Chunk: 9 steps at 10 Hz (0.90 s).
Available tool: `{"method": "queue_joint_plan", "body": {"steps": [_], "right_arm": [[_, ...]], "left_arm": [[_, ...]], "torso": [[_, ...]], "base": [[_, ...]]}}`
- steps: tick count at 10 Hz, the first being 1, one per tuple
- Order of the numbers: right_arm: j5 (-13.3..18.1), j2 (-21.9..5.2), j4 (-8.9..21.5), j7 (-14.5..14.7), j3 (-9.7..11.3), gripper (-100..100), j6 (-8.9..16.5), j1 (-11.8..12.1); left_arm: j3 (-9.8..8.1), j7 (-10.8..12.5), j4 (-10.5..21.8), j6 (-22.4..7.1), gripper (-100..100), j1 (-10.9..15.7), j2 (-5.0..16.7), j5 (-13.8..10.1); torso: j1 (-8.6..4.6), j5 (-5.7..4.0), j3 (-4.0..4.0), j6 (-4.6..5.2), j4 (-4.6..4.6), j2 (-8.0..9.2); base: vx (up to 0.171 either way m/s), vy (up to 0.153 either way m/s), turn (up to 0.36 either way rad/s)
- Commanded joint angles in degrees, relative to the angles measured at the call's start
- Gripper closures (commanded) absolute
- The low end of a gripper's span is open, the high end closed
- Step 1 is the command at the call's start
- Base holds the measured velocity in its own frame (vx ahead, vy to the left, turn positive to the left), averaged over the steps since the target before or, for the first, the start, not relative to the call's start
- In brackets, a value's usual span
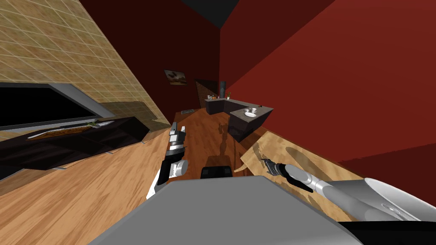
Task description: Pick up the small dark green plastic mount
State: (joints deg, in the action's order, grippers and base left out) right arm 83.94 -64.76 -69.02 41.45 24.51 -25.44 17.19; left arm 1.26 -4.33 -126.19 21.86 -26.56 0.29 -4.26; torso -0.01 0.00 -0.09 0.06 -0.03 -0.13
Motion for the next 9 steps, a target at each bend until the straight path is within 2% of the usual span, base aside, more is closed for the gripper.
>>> {"method": "queue_joint_plan", "body": {"steps": [1,5,6,7,8,9], "right_arm": [[1.6,-1.3,1.8,1.3,0.7,-100,-1.0,-0.2],[7.4,-5.2,5.8,3.0,3.5,-100,-2.6,-0.6],[7.0,-4.2,5.2,2.3,3.4,-100,-2.2,-0.7],[7.2,-4.4,5.3,2.3,3.5,0,-2.1,-0.6],[7.6,-2.6,6.4,2.6,4.2,-100,-0.6,-0.4],[7.9,-1.5,7.2,2.8,4.5,-100,0.3,-0.3]], "left_arm": [[0.0,0.0,0.0,0.0,0,0.0,0.0,0.0],[0.0,0.0,0.0,0.0,0,0.0,0.0,0.0],[0.0,0.0,0.0,0.0,0,0.0,0.0,0.0],[0.0,0.0,0.0,0.0,0,0.0,0.0,0.0],[0.0,0.0,0.0,0.0,0,0.0,0.0,0.0],[0.0,0.0,0.0,0.0,0,0.0,0.0,0.0]], "torso": [[0.0,0.0,0.0,0.0,0.0,0.0],[-0.02,0.0,-0.09,-0.02,-0.03,-0.16],[-0.04,0.0,-0.08,-0.01,-0.03,-0.14],[0.01,-0.01,-0.01,0.0,0.0,-0.01],[0.05,0.01,0.06,0.0,0.03,0.11],[-0.04,-0.02,0.06,-0.01,0.03,0.09]], "base": [[0.044,-0.003,0.039],[0.088,-0.015,0.078],[0.039,-0.014,0.012],[0.007,-0.003,0.0],[0.028,-0.03,0.055],[0.049,-0.037,0.079]]}}
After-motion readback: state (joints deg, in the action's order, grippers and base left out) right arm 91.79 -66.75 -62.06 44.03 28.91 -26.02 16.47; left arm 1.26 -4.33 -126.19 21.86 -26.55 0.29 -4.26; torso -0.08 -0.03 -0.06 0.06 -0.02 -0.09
